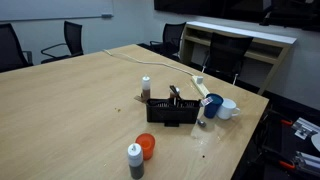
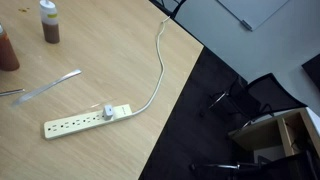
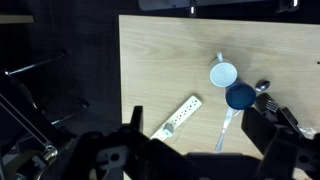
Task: Take the fork from the rack and put it on the table
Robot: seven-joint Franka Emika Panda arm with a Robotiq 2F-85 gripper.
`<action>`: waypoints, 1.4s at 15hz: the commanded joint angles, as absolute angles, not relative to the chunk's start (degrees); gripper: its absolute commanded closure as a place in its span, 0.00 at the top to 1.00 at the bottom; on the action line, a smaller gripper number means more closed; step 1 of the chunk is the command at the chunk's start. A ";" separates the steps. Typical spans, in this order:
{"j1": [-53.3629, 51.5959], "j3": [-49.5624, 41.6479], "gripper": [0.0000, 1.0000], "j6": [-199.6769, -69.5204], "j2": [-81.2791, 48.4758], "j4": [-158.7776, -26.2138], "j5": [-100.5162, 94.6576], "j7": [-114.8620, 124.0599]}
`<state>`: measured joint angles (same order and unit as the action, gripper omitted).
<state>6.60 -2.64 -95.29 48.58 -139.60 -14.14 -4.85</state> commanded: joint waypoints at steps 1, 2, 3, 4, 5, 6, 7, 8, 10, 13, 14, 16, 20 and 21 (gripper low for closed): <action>5.52 -3.30 1.00 -94.95 48.54 -139.38 -14.67 -4.25; 5.33 -3.14 1.00 -95.03 47.96 -139.45 -14.84 -4.43; 5.09 -2.96 1.00 -95.25 47.27 -139.50 -14.89 -4.39; 4.64 -2.89 1.00 -95.79 46.50 -139.74 -14.82 -4.51; 4.41 -2.53 1.00 -97.45 45.71 -140.52 -15.42 -4.06; 4.07 -2.40 1.00 -98.91 44.83 -141.20 -15.46 -3.69; 3.63 -2.33 1.00 -100.45 43.74 -141.97 -15.12 -3.30; 3.31 -2.05 1.00 -101.97 42.67 -143.00 -15.13 -2.92; 2.73 -1.46 1.00 -105.15 40.85 -145.14 -14.88 -1.84; 1.17 -0.53 1.00 -106.82 38.47 -147.50 -14.08 -1.58; 0.25 -0.57 1.00 -105.66 37.73 -147.67 -13.83 -3.30; 0.42 -0.38 1.00 -105.77 37.70 -147.84 -13.93 -1.77; 0.19 -0.39 1.00 -105.77 37.61 -147.87 -13.92 -2.09; 0.19 -0.39 1.00 -105.77 37.61 -147.87 -13.92 -2.10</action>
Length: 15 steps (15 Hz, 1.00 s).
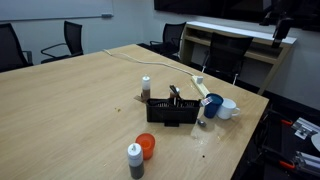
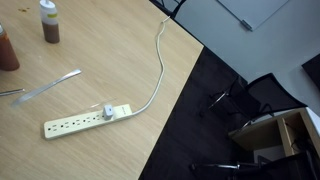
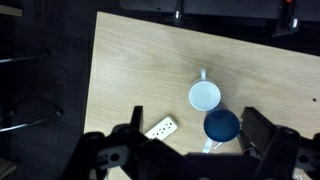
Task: Take the fork from the rack and put it on the table
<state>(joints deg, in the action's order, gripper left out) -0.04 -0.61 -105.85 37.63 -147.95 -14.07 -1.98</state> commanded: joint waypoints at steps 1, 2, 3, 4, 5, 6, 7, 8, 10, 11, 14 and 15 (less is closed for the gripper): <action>0.19 -0.39 1.00 -105.77 37.61 -147.87 -13.92 -2.11; 0.19 -0.39 1.00 -105.77 37.61 -147.87 -13.92 -2.11; -0.19 -0.44 1.00 -106.19 36.84 -147.84 -13.66 -2.57; -0.83 -0.53 1.00 -106.61 35.53 -147.74 -12.77 -2.94; -1.44 -0.32 1.00 -106.32 33.99 -147.53 -11.82 -3.01; -2.08 -0.34 1.00 -106.51 32.62 -147.33 -10.93 -3.42; -3.13 -0.46 1.00 -106.76 30.88 -147.20 -9.28 -4.06; -4.10 -0.56 1.00 -107.54 29.14 -147.07 -7.39 -4.65; -5.64 -0.79 1.00 -110.64 25.46 -146.83 -3.78 -6.45; -6.13 -0.87 1.00 -112.36 23.73 -146.51 -2.16 -7.43; -6.80 -0.29 1.00 -116.88 18.11 -144.84 -0.38 -10.85; -6.65 0.18 1.00 -118.06 17.06 -144.34 -1.04 -11.09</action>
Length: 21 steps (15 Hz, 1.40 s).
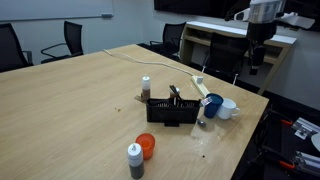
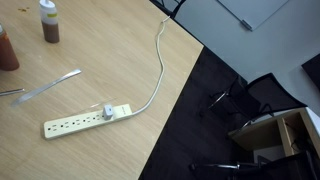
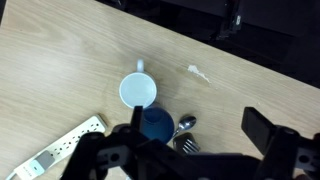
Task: Take the fork from the rack and put it on the table
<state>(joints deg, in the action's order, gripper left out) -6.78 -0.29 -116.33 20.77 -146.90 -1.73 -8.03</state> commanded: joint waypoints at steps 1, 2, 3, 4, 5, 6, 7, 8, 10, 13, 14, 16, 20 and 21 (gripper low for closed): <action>-6.08 0.59 1.00 -117.41 19.20 -146.18 -1.39 -9.07; -6.08 0.65 1.00 -117.68 18.09 -145.75 -1.40 -9.19; -6.06 0.65 1.00 -117.67 17.88 -145.76 -1.40 -9.18; -6.05 0.65 1.00 -117.64 18.01 -145.77 -1.40 -9.17; -6.05 0.64 1.00 -117.63 18.19 -145.77 -1.40 -9.17; -6.06 0.64 1.00 -117.62 18.33 -145.77 -1.40 -9.17; -6.06 0.64 1.00 -117.61 18.38 -145.78 -1.40 -9.17; -6.06 0.64 1.00 -117.61 18.38 -145.79 -1.40 -9.17; -6.34 0.62 1.00 -118.07 18.02 -146.08 -0.61 -9.29; -7.01 1.40 1.00 -120.42 15.83 -146.73 -0.97 -10.05; -7.50 1.55 1.00 -120.98 14.41 -146.51 -0.25 -11.17; -8.21 1.41 1.00 -121.21 11.17 -145.08 1.69 -14.43; -7.84 0.94 1.00 -118.29 4.01 -140.57 5.88 -24.51; -7.51 0.86 1.00 -116.87 2.08 -138.65 6.69 -27.29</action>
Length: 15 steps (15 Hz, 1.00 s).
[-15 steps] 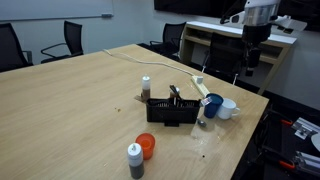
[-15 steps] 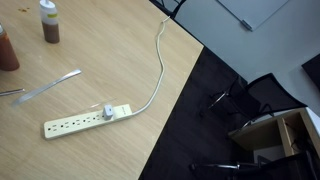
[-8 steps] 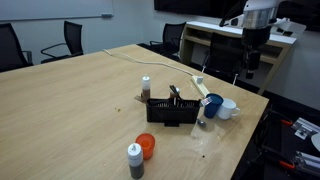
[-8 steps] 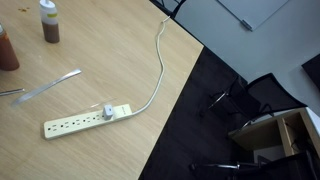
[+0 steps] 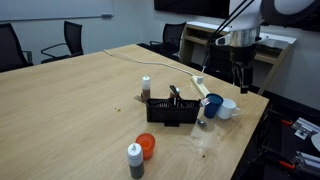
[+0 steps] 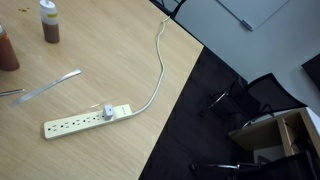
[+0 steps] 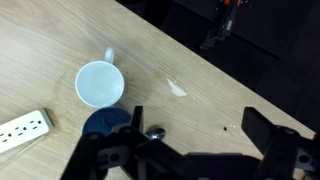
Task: Take the fork from the rack and put it on the table
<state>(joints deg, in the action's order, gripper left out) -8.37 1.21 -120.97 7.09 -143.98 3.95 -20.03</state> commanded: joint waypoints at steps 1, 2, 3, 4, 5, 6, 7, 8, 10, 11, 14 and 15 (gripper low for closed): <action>-7.13 0.94 1.00 -115.63 0.32 -136.91 6.97 -29.37; -6.71 1.14 1.00 -114.13 -1.61 -134.98 7.01 -31.00; -6.25 1.43 1.00 -112.97 -3.28 -133.28 6.46 -31.48; -6.21 2.04 1.00 -117.04 -0.20 -137.12 5.57 -28.60; -5.91 2.15 1.00 -116.04 -1.79 -135.55 5.53 -29.38; -5.76 2.23 1.00 -115.48 -2.89 -134.62 5.50 -29.74; -5.72 2.29 1.00 -115.06 -3.39 -134.15 5.49 -29.88; -5.71 2.31 1.00 -114.70 -3.49 -134.00 5.48 -29.90; -5.72 2.32 1.00 -114.48 -3.41 -133.91 5.49 -29.91; -5.72 2.32 1.00 -114.44 -3.41 -133.89 5.49 -29.91; -5.72 2.54 1.00 -115.95 -5.44 -133.47 5.45 -29.74; -5.81 2.71 1.00 -116.75 -6.14 -133.29 4.70 -29.23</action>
